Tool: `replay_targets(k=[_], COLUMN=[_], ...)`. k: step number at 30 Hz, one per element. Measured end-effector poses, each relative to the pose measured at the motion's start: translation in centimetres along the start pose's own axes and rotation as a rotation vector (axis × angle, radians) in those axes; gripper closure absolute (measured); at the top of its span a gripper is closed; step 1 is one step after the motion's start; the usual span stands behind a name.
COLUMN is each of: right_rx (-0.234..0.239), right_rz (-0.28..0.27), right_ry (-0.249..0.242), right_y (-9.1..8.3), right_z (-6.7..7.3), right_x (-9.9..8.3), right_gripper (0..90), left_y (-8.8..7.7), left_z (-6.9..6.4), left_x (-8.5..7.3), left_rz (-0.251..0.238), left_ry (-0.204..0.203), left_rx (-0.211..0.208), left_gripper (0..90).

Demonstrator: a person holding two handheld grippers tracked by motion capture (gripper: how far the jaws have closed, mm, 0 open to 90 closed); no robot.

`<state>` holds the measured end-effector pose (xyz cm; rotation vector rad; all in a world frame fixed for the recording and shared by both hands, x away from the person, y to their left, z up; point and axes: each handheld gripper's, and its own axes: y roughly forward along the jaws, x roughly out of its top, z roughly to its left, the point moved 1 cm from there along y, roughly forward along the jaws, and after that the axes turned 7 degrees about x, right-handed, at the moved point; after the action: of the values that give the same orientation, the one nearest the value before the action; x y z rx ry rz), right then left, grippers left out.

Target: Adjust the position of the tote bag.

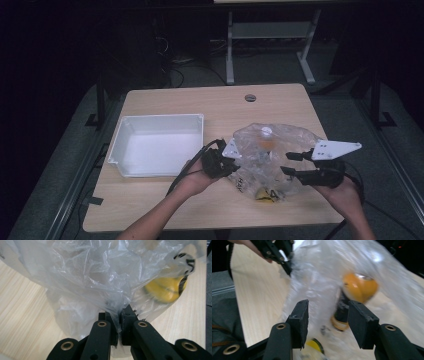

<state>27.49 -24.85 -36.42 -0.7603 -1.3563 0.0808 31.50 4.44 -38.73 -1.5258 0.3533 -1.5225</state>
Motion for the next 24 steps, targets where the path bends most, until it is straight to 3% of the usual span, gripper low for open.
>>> replay_targets(k=[10, 24], right_rx=[-0.084, -0.197], right_rz=[0.014, 0.047], right_ry=[-0.008, -0.018], right_y=[-3.1, -5.3], right_z=[-0.9, -2.7], right_x=[0.6, 2.0], right_gripper=[49.3, 45.6], left_y=[-1.1, -1.9], left_z=[1.0, 2.5], left_x=[-0.7, -0.9], left_rz=[0.022, 0.051], left_ry=[-0.003, -0.019], left_rx=[0.030, 0.060], left_gripper=[87.7, 87.7])
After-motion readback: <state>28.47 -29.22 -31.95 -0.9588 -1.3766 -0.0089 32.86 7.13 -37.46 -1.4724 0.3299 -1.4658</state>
